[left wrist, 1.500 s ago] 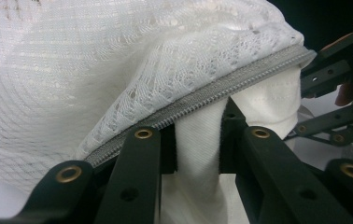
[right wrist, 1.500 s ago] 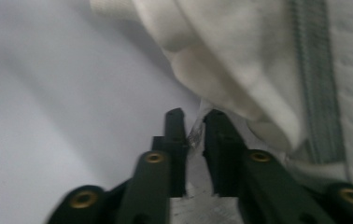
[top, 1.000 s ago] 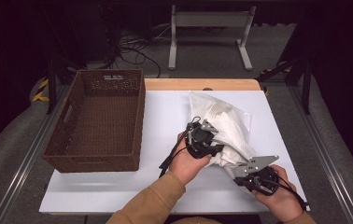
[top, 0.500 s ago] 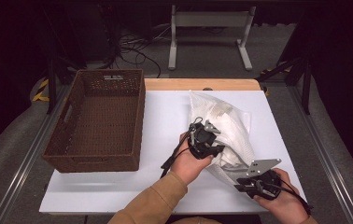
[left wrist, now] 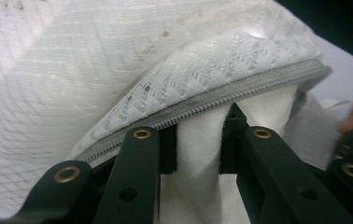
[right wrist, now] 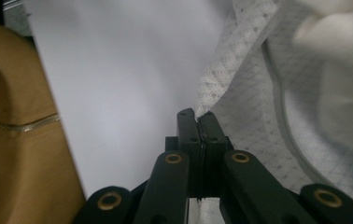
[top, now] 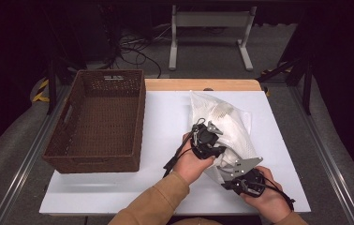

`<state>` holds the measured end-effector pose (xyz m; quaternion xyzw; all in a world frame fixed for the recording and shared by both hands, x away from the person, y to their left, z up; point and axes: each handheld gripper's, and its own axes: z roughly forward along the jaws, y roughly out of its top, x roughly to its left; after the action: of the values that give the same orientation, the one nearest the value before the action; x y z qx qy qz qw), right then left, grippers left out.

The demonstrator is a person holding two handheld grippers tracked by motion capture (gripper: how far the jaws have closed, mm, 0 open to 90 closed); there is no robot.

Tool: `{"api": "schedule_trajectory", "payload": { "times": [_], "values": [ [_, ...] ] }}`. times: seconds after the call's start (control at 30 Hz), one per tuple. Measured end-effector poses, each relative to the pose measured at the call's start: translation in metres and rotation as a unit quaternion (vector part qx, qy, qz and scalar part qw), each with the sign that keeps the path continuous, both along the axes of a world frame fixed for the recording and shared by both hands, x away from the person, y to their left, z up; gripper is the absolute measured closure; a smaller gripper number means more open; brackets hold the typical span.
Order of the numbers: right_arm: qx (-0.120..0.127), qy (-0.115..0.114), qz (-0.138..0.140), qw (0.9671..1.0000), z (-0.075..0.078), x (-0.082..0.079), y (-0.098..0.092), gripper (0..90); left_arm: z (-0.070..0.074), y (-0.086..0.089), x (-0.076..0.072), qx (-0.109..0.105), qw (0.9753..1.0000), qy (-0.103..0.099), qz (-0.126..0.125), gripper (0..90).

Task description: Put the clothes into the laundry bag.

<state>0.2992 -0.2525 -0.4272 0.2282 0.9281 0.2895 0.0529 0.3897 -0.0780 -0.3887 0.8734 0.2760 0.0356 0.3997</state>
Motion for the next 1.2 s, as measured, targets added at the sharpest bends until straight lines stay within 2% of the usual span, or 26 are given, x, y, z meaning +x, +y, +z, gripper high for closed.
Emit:
{"api": "schedule_trajectory", "payload": {
  "times": [0.03, 0.07, 0.3, 0.5, 0.63, 0.73, 0.77, 0.83, 0.97, 1.07, 1.2],
  "values": [
    [0.0, 0.0, 0.0, 1.0, 0.0, 0.0, 0.0, 90.0, 0.0, 0.0, 0.0, 0.0, 1.0, 0.0, 0.0, 75.2],
    [0.0, 0.012, 0.012, 0.9999, -0.001, -0.003, 0.001, 90.0, -0.003, -0.002, 0.003, 0.007, 0.9999, -0.007, 0.007, 75.2],
    [-0.009, 0.027, 0.035, 0.999, -0.002, -0.009, 0.001, 90.0, -0.015, -0.007, 0.018, 0.024, 0.9991, -0.023, 0.028, 75.1],
    [-0.016, 0.028, 0.048, 0.9984, -0.002, -0.013, 0.004, 90.0, -0.023, -0.012, 0.029, 0.032, 0.9982, -0.032, 0.039, 75.1],
    [-0.015, 0.03, 0.05, 0.9982, -0.001, -0.015, 0.003, 90.0, -0.031, -0.015, 0.039, 0.028, 0.9975, -0.041, 0.051, 74.6],
    [-0.016, 0.026, 0.05, 0.9983, 0.0, -0.016, 0.003, 90.0, -0.034, -0.02, 0.045, 0.035, 0.9972, -0.04, 0.052, 74.2],
    [-0.015, 0.027, 0.049, 0.9983, 0.0, -0.016, 0.003, 90.0, -0.034, -0.021, 0.046, 0.036, 0.9974, -0.034, 0.052, 73.9],
    [-0.012, 0.027, 0.052, 0.9982, -0.001, -0.014, 0.001, 90.0, -0.033, -0.021, 0.045, 0.036, 0.9977, -0.034, 0.047, 73.2],
    [0.003, 0.022, 0.035, 0.9991, 0.001, -0.011, -0.005, 89.2, -0.027, -0.015, 0.036, 0.041, 0.9987, -0.018, 0.026, 69.1],
    [0.021, 0.011, 0.015, 0.9996, 0.006, -0.01, -0.011, 79.6, -0.022, -0.01, 0.026, 0.044, 0.999, -0.008, 0.007, 64.0],
    [0.035, -0.007, -0.008, 0.9993, 0.014, -0.01, -0.017, 72.4, -0.016, 0.0, 0.009, 0.036, 0.9992, 0.0, -0.016, 58.4]
  ]
}}
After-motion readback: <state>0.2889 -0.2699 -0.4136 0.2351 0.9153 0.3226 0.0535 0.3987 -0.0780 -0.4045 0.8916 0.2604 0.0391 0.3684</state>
